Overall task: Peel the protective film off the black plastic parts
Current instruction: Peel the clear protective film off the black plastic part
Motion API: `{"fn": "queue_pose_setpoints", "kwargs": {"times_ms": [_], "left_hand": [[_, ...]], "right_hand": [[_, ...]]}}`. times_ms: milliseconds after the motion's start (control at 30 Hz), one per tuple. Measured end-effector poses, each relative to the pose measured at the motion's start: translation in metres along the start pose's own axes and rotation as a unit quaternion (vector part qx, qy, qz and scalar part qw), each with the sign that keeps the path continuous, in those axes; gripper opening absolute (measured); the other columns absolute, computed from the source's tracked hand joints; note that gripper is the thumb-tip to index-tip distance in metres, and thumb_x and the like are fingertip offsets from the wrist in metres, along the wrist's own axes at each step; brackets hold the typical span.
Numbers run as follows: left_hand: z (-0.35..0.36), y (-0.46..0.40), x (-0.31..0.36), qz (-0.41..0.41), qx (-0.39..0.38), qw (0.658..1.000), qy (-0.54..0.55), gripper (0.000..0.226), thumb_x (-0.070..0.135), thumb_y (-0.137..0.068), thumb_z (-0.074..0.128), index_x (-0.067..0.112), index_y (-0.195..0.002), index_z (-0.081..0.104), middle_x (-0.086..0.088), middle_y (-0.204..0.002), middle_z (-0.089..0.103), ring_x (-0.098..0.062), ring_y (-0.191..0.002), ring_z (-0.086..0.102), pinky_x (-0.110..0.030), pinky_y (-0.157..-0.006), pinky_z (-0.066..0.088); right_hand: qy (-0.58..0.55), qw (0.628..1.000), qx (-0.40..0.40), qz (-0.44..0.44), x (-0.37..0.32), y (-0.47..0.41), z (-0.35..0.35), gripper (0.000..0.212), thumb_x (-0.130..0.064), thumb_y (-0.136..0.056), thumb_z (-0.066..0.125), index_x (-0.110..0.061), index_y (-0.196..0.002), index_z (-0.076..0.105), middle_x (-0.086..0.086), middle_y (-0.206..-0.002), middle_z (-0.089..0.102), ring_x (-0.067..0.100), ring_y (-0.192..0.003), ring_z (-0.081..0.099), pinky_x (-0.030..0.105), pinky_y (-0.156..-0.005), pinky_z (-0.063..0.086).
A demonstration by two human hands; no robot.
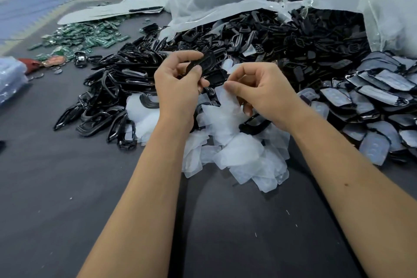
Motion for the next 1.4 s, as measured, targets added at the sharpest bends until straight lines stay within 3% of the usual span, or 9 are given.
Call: {"fn": "queue_pose_setpoints", "kwargs": {"times_ms": [300,467,600,733,867,1033,1100,1233,1400], "left_hand": [[0.021,0.008,-0.004,-0.009,-0.092,0.988,-0.123,0.028,-0.009,-0.088,0.057,0.006,-0.088,0.081,-0.011,-0.069,0.074,-0.012,-0.057,0.065,-0.022,-0.059,0.053],[0.030,0.013,-0.004,-0.010,-0.144,0.983,-0.115,0.013,0.010,-0.093,0.072,0.002,-0.087,0.080,-0.012,-0.072,0.074,-0.014,-0.060,0.064,-0.022,-0.061,0.052],[0.027,0.011,-0.002,0.012,-0.120,0.984,-0.129,0.007,0.002,-0.089,0.075,0.005,-0.084,0.079,-0.006,-0.068,0.073,-0.012,-0.058,0.064,-0.023,-0.061,0.053],[0.019,0.007,0.002,0.045,-0.075,0.982,-0.165,0.011,0.006,-0.088,0.074,0.012,-0.080,0.079,-0.005,-0.065,0.073,-0.013,-0.060,0.066,-0.033,-0.065,0.058],[0.020,0.012,0.017,0.134,-0.053,0.960,-0.240,0.009,0.010,-0.088,0.075,0.014,-0.081,0.078,-0.004,-0.081,0.073,-0.019,-0.075,0.071,-0.041,-0.077,0.059],[0.017,0.022,0.042,0.256,0.002,0.907,-0.334,0.007,0.007,-0.089,0.072,0.011,-0.084,0.077,-0.002,-0.087,0.063,-0.008,-0.080,0.054,-0.007,-0.075,0.038],[0.001,0.014,0.043,0.240,0.038,0.912,-0.329,0.006,0.010,-0.088,0.074,0.013,-0.084,0.078,-0.002,-0.088,0.067,-0.010,-0.081,0.059,-0.011,-0.079,0.043],[-0.007,0.000,0.021,0.127,0.008,0.959,-0.251,0.008,0.018,-0.090,0.075,0.020,-0.085,0.080,-0.002,-0.084,0.075,-0.025,-0.083,0.073,-0.050,-0.083,0.059],[-0.011,0.001,0.018,0.103,0.035,0.968,-0.226,0.019,0.011,-0.093,0.064,0.021,-0.089,0.080,-0.005,-0.094,0.076,-0.011,-0.068,0.074,-0.043,-0.077,0.063]], "right_hand": [[-0.032,0.995,0.090,-0.032,0.003,0.004,-0.015,0.009,-0.013,-0.094,0.077,-0.015,-0.086,0.074,0.007,-0.066,0.068,0.017,-0.045,0.056,0.026,-0.042,0.047],[-0.031,0.995,0.096,-0.026,0.003,0.003,-0.018,0.008,-0.014,-0.097,0.074,-0.007,-0.092,0.072,0.027,-0.076,0.065,0.016,-0.045,0.056,0.024,-0.040,0.047],[-0.072,0.994,0.086,-0.002,0.008,0.004,-0.016,0.012,-0.015,-0.098,0.073,-0.005,-0.104,0.070,0.016,-0.072,0.061,0.014,-0.053,0.058,0.025,-0.046,0.051],[-0.115,0.992,0.046,0.033,0.014,0.005,-0.009,0.044,-0.008,-0.083,0.087,-0.011,-0.120,0.064,0.012,-0.090,0.067,0.026,-0.072,0.068,0.026,-0.060,0.054],[-0.203,0.976,0.041,0.074,0.020,0.005,-0.007,0.054,-0.009,-0.078,0.088,-0.013,-0.126,0.063,0.005,-0.085,0.071,0.017,-0.069,0.070,0.023,-0.059,0.054],[-0.326,0.936,0.010,0.131,0.029,0.005,-0.002,0.055,-0.012,-0.069,0.084,-0.005,-0.121,0.067,0.005,-0.079,0.067,0.011,-0.063,0.055,0.018,-0.058,0.051],[-0.343,0.931,0.013,0.124,0.029,0.005,-0.006,0.049,-0.012,-0.070,0.084,-0.007,-0.117,0.071,0.005,-0.083,0.064,0.014,-0.067,0.049,0.015,-0.052,0.042],[-0.323,0.941,0.036,0.098,0.026,0.004,-0.013,0.037,-0.014,-0.074,0.081,-0.010,-0.111,0.076,0.005,-0.086,0.068,0.017,-0.070,0.053,0.020,-0.058,0.044],[-0.315,0.942,0.059,0.098,0.023,0.006,-0.012,0.020,-0.010,-0.082,0.077,-0.006,-0.102,0.075,0.002,-0.076,0.069,0.013,-0.065,0.058,0.020,-0.056,0.050]]}}
Point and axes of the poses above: each hand's wrist, its own y-axis away from the middle knuckle, its own z-axis out of the palm, x = y × z, the point moved 10 cm from there along -y, towards the middle knuckle
